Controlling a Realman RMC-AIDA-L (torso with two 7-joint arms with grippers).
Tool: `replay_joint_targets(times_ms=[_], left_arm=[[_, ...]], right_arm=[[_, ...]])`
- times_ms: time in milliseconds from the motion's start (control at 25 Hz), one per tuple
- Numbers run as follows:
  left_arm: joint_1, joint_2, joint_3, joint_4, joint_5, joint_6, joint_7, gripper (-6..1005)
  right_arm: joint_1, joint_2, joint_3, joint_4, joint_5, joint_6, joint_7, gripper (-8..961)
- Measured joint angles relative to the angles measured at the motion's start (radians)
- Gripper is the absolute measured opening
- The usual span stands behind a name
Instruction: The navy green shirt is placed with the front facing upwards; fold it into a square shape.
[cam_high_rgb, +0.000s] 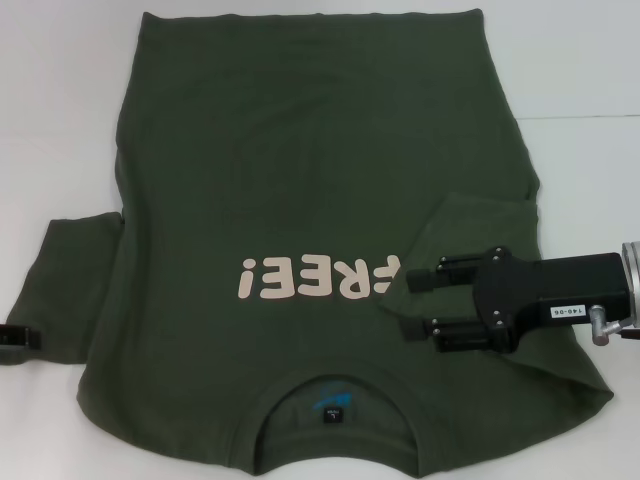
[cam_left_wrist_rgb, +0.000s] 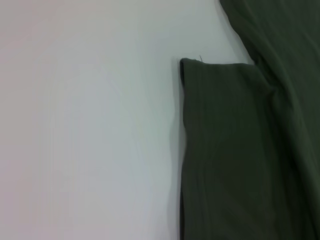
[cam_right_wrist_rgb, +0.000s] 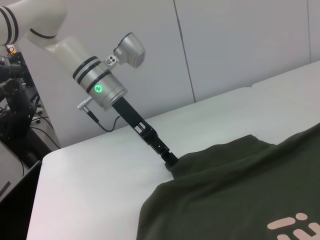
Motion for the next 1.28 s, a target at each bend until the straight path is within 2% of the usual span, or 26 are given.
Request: replay_joint_targets(times_ms=[600,1160,1280], left_arm=[[-0.027,0.003,-0.002,-0.035,-0.010,0.007,-0.001,675],[-0.036,0.001,0.010,-0.042,-0.011,0.001,-0.002,603],[-0.040,0.000,0.015,-0.050,-0.005,0.001,-0.002,551]], right_arm=[[0.000,-0.002,0.000,0.000,-0.006,0.007,0.000,672],[-0.005,-0.002,0.000,0.000,-0.002,0.009,0.000,672],[-0.005,-0.002,0.000,0.000,-0.001,0.008,0.000,672]])
